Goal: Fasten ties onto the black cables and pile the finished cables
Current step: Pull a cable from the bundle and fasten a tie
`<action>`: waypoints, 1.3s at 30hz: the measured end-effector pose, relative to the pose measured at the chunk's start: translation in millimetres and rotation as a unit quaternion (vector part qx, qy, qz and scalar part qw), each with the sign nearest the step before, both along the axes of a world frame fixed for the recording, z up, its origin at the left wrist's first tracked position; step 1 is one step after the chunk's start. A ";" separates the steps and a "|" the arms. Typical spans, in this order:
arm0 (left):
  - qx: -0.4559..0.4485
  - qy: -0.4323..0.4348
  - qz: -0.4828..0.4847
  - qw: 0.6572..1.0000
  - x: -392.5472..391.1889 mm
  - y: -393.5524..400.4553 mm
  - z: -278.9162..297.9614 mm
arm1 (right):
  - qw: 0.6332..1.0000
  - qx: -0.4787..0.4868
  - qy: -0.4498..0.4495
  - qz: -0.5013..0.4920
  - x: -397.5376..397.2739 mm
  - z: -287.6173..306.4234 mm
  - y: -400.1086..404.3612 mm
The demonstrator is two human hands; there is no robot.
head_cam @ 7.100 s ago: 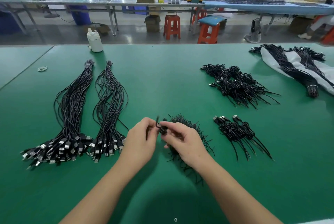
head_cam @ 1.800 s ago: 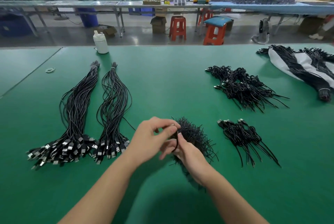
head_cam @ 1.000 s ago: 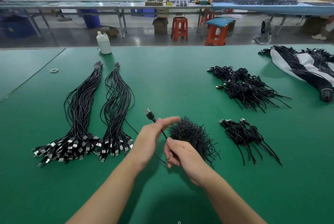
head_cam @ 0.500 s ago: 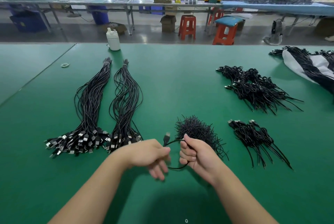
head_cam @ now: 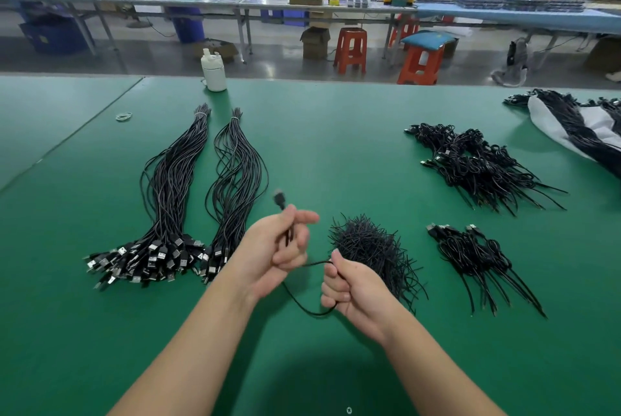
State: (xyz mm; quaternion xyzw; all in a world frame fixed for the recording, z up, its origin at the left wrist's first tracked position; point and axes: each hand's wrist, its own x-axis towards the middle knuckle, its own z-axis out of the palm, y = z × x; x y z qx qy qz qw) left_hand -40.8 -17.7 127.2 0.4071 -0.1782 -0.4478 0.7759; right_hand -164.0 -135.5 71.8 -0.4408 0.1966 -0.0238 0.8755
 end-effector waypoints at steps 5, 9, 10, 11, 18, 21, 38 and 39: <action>0.246 -0.358 -0.312 0.845 10.2 20.8 -6.1 | 0.999 -0.042 0.016 0.027 9.8 13.3 -10.9; 0.393 -0.425 -0.143 0.803 6.0 9.3 -15.3 | 1.000 0.008 -0.002 0.026 12.1 20.3 -16.0; 0.358 -0.366 -0.044 0.858 6.6 5.6 -19.0 | 0.999 0.009 -0.010 0.035 11.3 20.0 -14.6; 0.296 -0.273 0.048 0.914 7.5 2.1 -20.3 | 0.999 0.001 -0.018 0.047 10.4 18.4 -11.7; -0.060 0.116 0.152 0.980 24.3 1.6 2.2 | 0.997 -0.059 0.003 0.057 10.0 -0.6 10.7; -0.055 0.025 0.004 0.998 31.0 19.7 8.1 | 0.999 0.049 0.004 0.010 12.1 1.0 3.2; 0.068 -0.026 0.065 0.995 -2.2 -8.3 -17.0 | 0.948 -0.292 0.016 0.126 9.7 21.5 27.6; 0.049 -0.011 0.056 0.997 -2.2 -7.4 -15.1 | 0.938 -0.323 0.018 0.122 9.9 22.0 29.8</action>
